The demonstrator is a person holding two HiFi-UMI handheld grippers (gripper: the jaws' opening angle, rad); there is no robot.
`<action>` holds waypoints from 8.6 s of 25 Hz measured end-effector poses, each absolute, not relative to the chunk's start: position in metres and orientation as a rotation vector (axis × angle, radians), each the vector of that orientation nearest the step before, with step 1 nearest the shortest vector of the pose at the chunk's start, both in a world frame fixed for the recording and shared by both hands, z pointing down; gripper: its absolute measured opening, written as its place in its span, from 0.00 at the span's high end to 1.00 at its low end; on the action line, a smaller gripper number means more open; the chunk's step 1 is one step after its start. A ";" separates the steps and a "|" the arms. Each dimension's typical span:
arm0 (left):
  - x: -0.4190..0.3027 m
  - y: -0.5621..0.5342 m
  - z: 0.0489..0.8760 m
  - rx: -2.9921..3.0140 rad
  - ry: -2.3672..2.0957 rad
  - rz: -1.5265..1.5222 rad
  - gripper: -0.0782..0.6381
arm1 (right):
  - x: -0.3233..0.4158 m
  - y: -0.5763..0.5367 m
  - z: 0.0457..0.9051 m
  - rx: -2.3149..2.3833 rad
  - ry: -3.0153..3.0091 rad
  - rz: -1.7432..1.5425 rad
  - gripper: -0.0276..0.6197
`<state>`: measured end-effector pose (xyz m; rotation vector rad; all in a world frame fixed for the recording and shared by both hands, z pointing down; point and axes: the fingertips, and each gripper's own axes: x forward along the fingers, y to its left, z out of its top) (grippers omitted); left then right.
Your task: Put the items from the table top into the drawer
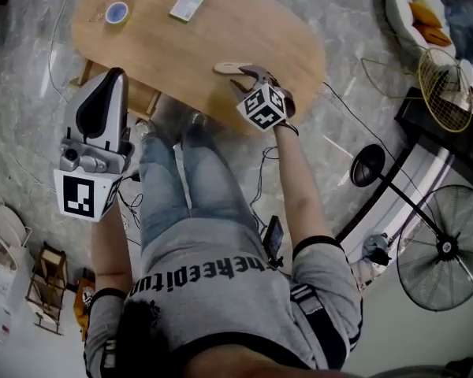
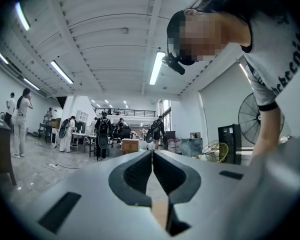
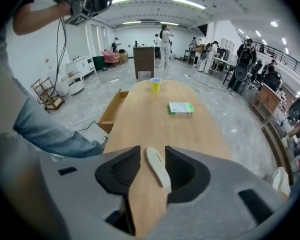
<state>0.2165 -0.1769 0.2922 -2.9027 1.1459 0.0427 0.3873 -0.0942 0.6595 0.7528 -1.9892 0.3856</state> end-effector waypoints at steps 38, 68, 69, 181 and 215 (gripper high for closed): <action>0.185 -0.173 0.392 -3.013 1.076 -0.207 0.87 | 0.377 -0.124 0.759 0.748 -1.934 0.483 0.69; -0.011 -0.120 0.383 -2.882 1.342 -0.090 0.87 | 0.120 -0.141 0.633 1.139 -2.428 0.729 0.69; -0.018 -0.118 0.384 -2.875 1.355 -0.084 0.87 | 0.110 -0.140 0.634 1.123 -2.432 0.727 0.69; -0.132 -0.086 0.366 -2.761 1.643 0.071 0.87 | 0.045 -0.101 0.596 1.311 -2.272 0.696 0.95; -0.072 0.011 0.172 -2.524 1.708 0.185 0.87 | 0.113 -0.026 0.262 1.418 -2.652 0.122 0.96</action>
